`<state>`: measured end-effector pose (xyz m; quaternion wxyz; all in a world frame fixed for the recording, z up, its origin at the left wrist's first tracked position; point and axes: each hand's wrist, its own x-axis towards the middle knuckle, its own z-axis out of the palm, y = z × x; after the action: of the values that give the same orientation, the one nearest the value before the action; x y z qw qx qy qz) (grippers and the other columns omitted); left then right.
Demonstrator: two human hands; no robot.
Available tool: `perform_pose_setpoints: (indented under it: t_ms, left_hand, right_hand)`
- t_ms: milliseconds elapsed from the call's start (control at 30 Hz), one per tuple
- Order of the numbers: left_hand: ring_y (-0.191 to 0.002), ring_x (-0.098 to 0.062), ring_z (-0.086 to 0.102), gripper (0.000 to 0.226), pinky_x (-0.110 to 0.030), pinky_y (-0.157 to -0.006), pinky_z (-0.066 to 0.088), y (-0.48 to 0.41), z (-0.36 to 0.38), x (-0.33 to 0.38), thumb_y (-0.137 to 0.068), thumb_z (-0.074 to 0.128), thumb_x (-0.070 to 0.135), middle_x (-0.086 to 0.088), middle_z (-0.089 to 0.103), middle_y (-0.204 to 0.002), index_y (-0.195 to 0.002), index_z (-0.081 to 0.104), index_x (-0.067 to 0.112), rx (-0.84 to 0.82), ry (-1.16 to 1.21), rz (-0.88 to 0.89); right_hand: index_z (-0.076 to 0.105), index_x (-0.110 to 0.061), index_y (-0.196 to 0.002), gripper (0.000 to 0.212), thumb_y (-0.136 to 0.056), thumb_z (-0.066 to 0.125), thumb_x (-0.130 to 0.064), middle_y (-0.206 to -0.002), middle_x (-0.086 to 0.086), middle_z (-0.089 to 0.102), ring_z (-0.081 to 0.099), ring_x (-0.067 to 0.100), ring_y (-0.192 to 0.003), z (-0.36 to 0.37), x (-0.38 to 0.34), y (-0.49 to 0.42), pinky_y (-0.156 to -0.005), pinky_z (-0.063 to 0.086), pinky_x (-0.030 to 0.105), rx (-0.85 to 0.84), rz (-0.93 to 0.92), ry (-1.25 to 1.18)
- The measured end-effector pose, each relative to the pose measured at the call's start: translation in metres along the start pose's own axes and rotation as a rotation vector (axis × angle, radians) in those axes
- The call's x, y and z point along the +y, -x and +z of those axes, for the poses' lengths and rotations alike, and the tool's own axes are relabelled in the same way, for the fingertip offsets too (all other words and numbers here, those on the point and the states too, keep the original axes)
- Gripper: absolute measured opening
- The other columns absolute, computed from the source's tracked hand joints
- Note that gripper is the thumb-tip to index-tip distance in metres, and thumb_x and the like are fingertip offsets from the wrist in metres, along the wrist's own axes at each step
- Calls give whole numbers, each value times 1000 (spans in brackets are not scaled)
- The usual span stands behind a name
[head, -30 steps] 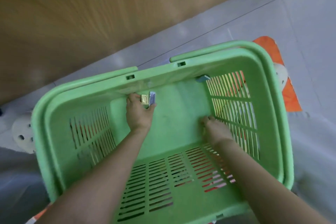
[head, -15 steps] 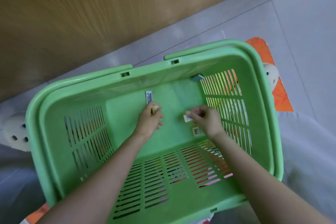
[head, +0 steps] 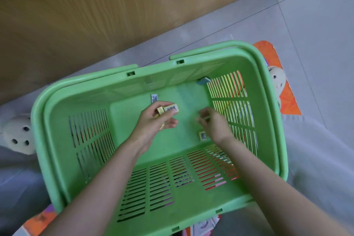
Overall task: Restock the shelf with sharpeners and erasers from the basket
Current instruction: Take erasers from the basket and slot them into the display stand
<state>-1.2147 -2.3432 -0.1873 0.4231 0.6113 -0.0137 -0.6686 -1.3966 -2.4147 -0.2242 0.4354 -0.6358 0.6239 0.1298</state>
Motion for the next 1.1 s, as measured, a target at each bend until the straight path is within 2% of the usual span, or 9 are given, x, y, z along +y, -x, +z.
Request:
perform_pose_setpoints:
  t_ms: [133,333,467,533,633,733,900,1000,1100]
  left_hand:
    - [-66,-15,68,18,-25,-67,58,3,-6,1,-88,61,4,-11,67,-94,-106,58,6,42,47,7]
    - [-73,-20,71,19,-27,-73,59,6,-10,-8,-88,61,3,-10,68,-95,-107,57,2,104,115,-1]
    - [-83,-20,71,23,-24,-73,58,2,-12,-18,-89,61,5,-12,67,-101,-112,59,9,165,104,-11]
    - [-87,-19,69,24,-25,-75,58,1,-12,-21,-91,58,4,-8,66,-103,-113,60,13,183,95,-38]
    - [-85,-20,67,21,-32,-79,57,1,-10,-20,-92,55,3,-9,66,-107,-107,62,16,150,137,-89]
    - [-88,-23,66,16,-36,-75,59,4,-9,-14,-92,56,10,-12,66,-108,-108,61,11,118,253,-76]
    - [-81,-18,68,34,-27,-71,59,5,-12,-4,-84,64,0,-11,64,-101,-117,57,2,115,206,-25]
    - [-68,-12,68,32,-25,-72,59,2,-11,4,-82,65,-1,-10,65,-95,-113,58,5,136,210,-10]
    - [-66,-12,66,32,-25,-72,59,-1,-12,7,-82,65,0,-10,64,-93,-113,60,6,150,200,-4]
  right_hand:
    - [51,-11,-117,49,-80,72,-36,-114,9,62,60,25,-103,14,25,-5,-94,48,40,-328,145,406]
    - [52,-9,-112,27,-88,62,-17,-107,12,63,61,27,-94,25,21,-8,-84,51,36,-246,43,515]
    - [59,-6,-110,27,-85,67,-13,-102,9,65,61,21,-93,23,4,-5,-92,50,30,-144,68,71]
    - [60,-7,-107,26,-83,69,-10,-93,4,64,60,15,-86,20,-20,1,-86,50,21,-91,15,-217]
    - [59,-13,-97,19,-82,70,-9,-82,0,61,58,13,-76,22,-53,14,-79,53,25,-112,-56,-531]
    - [60,-17,-85,18,-78,74,-9,-75,0,63,61,15,-71,28,-67,21,-72,57,30,-79,-109,-600]
    - [64,-15,-81,16,-78,74,-3,-71,-2,66,61,5,-65,31,-75,23,-66,52,17,-11,-211,-597]
    - [64,-8,-97,15,-83,69,-7,-83,-5,64,58,1,-74,24,-72,15,-71,47,10,99,-195,-574]
    - [49,-1,-126,36,-93,57,-11,-117,9,59,56,16,-107,12,-60,-9,-96,43,18,256,75,-756]
